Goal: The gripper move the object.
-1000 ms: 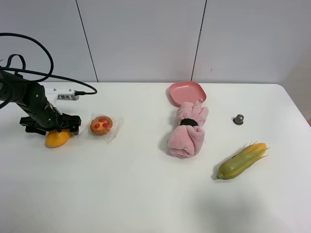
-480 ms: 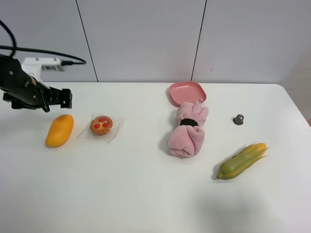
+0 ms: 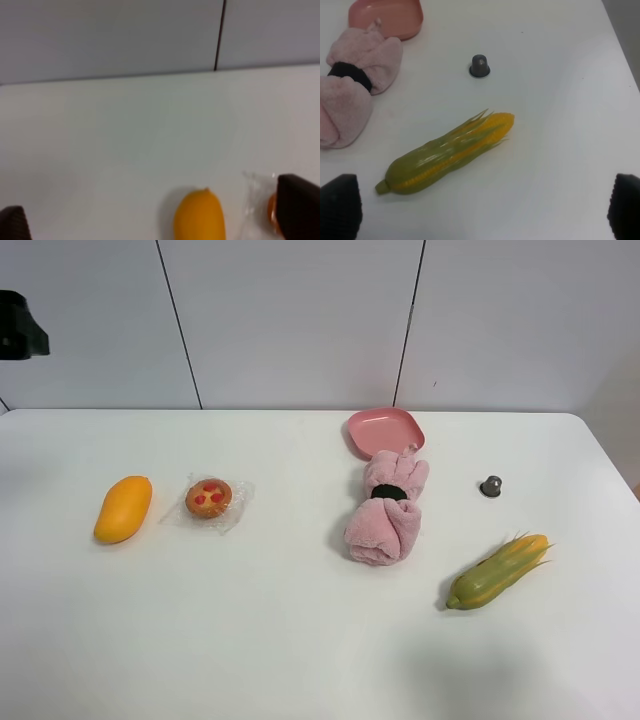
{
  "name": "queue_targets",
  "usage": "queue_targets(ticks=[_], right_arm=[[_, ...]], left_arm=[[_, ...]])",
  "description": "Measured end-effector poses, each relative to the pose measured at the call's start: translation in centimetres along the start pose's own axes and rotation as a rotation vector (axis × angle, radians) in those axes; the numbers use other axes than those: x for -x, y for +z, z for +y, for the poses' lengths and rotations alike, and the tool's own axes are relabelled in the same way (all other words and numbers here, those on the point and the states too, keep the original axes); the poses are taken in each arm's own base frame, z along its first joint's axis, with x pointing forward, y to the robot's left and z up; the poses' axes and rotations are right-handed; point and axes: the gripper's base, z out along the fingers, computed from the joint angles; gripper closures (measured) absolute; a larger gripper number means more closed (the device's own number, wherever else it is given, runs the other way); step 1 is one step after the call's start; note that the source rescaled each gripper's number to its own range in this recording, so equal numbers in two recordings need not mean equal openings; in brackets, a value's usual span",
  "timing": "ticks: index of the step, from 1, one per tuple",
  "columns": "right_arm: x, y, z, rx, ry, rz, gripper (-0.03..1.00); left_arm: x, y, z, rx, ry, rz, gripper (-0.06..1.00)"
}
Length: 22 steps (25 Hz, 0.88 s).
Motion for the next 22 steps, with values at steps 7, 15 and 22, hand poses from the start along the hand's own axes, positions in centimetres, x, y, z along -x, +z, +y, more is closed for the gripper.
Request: queue_targets(ticks=[7,15,22], right_arm=[[0.0,0.0,0.0,0.0,0.0,0.0,-0.03],[0.0,0.0,0.0,0.0,0.0,0.0,-0.03],[0.0,0.0,0.0,0.0,0.0,0.0,-0.03]], left_arm=[[0.2,-6.0,2.1,0.065,0.165,0.064,-0.03],[-1.3,-10.7,4.1,0.142,0.224,0.034,-0.03],[-3.3,-15.2,4.3,0.157,0.193,-0.026,-0.03]])
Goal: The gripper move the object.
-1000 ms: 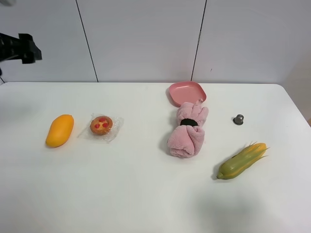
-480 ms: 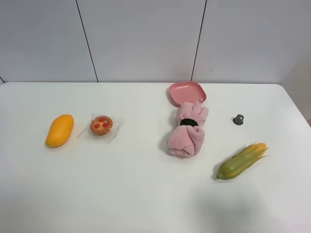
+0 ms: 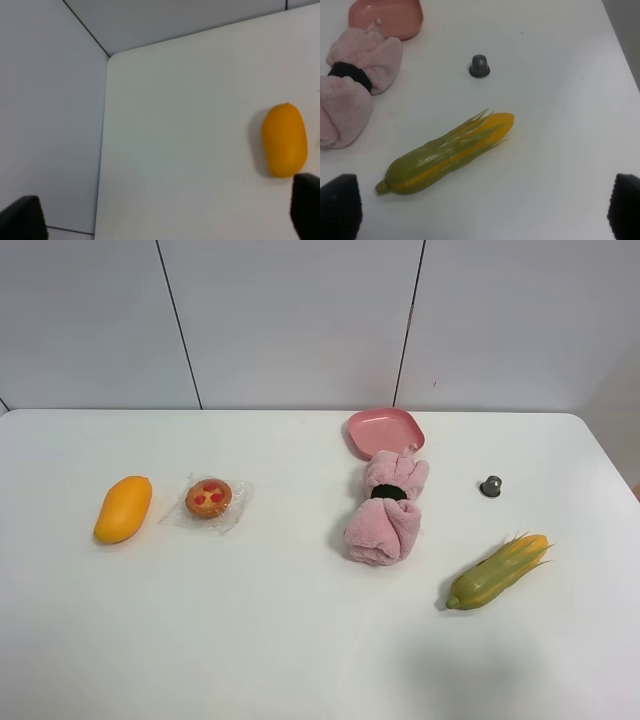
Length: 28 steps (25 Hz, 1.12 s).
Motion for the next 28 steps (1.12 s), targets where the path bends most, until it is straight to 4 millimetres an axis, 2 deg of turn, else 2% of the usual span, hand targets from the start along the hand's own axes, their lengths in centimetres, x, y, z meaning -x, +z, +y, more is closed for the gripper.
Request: queue_targets(ticks=[7,16,28], right_arm=[[0.0,0.0,0.0,0.0,0.0,0.0,-0.03],[0.0,0.0,0.0,0.0,0.0,0.0,-0.03],[0.0,0.0,0.0,0.0,0.0,0.0,-0.03]], left_arm=[[-2.7,-4.4,0.1,0.028,-0.038,-0.09,-0.03],[-9.6,-4.5,-1.9,0.002,-0.145,-0.088,-0.03],[-16.1,-4.6,-4.6,-0.071,-0.215,-0.23,-0.03]])
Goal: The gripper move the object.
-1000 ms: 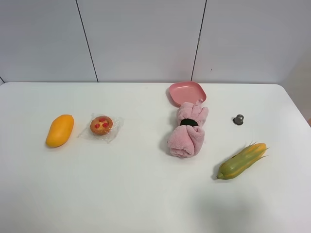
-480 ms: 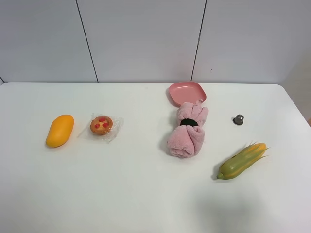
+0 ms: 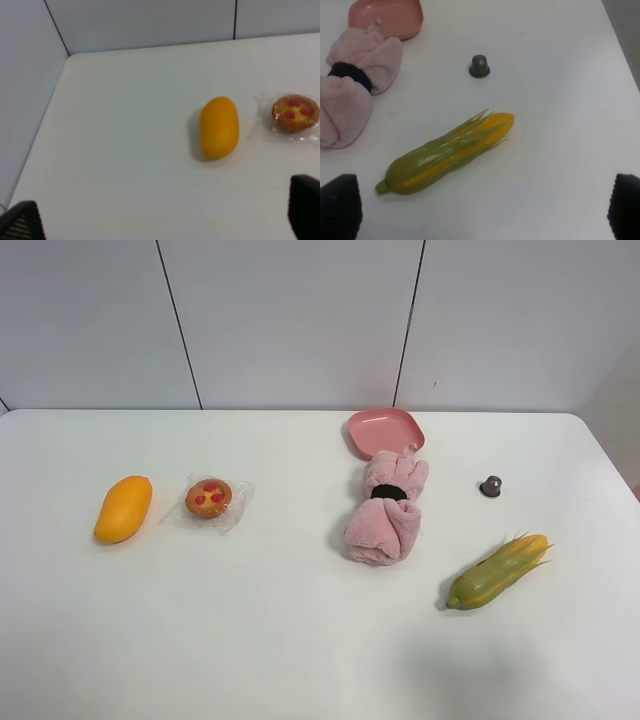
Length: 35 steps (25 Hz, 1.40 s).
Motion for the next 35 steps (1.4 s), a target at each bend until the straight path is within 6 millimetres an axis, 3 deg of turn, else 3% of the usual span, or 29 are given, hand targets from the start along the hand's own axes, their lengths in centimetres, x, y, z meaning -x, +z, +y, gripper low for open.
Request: queue_targets(ticks=[5,16,35], right_arm=[[0.0,0.0,0.0,0.0,0.0,0.0,-0.03],[0.0,0.0,0.0,0.0,0.0,0.001,-0.03],[0.0,0.0,0.0,0.0,0.0,0.001,-0.03]], left_arm=[[-1.3,0.0,-0.2,-0.006,-0.007,-0.017,-0.03],[-3.5,3.5,-1.0,-0.057,-0.023,0.061,-0.03],[-3.5,3.6,-1.0,-0.059,-0.024,0.056,-0.03]])
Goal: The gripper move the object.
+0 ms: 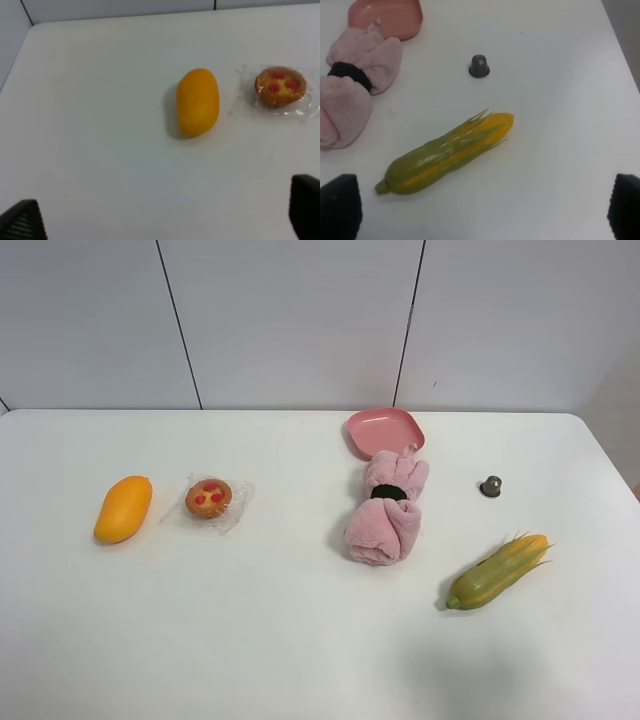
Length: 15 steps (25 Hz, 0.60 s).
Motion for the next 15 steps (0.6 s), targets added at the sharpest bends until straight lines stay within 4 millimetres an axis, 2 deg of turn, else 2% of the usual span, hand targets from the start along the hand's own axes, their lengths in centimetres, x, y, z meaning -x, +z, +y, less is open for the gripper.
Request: queue_targets(ticks=[15], right_arm=[[0.0,0.0,0.0,0.0,0.0,0.0,-0.03]], left_arm=[[0.0,0.0,0.0,0.0,0.0,0.0,-0.03]])
